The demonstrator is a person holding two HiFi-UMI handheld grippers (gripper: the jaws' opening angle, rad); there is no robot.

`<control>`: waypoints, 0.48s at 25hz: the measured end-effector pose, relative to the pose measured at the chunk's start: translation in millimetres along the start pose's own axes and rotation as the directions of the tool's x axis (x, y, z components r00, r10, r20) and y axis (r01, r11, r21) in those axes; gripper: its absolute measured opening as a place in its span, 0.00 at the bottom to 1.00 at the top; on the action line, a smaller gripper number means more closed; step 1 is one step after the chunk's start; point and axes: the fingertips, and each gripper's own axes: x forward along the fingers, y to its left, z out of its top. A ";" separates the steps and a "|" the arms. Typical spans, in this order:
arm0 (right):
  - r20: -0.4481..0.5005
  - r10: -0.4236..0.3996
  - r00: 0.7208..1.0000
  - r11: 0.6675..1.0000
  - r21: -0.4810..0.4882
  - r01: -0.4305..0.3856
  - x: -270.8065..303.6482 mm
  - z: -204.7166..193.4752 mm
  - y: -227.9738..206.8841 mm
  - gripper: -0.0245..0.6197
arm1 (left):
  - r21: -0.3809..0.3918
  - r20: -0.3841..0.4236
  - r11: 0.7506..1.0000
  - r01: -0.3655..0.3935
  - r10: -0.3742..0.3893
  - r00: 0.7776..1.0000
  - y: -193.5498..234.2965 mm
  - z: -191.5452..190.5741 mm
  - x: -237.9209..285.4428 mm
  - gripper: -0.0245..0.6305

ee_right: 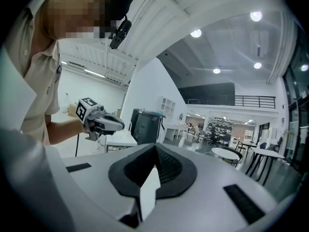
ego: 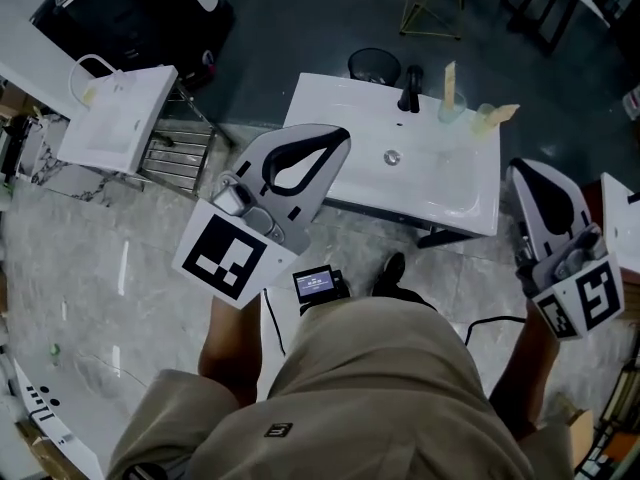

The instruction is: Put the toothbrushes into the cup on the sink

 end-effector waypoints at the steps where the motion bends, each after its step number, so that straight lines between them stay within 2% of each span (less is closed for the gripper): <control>1: -0.004 0.003 1.000 1.000 0.000 -0.003 -0.1 3.1 4.7 0.04 | -0.005 -0.001 1.000 0.000 0.000 1.000 -0.6 0.3 -5.8 0.05; 12: -0.025 0.026 0.999 1.000 0.001 -0.026 -4.5 -1.0 30.3 0.04 | -0.021 0.000 1.000 -0.007 0.007 1.000 -14.2 -11.1 -29.6 0.05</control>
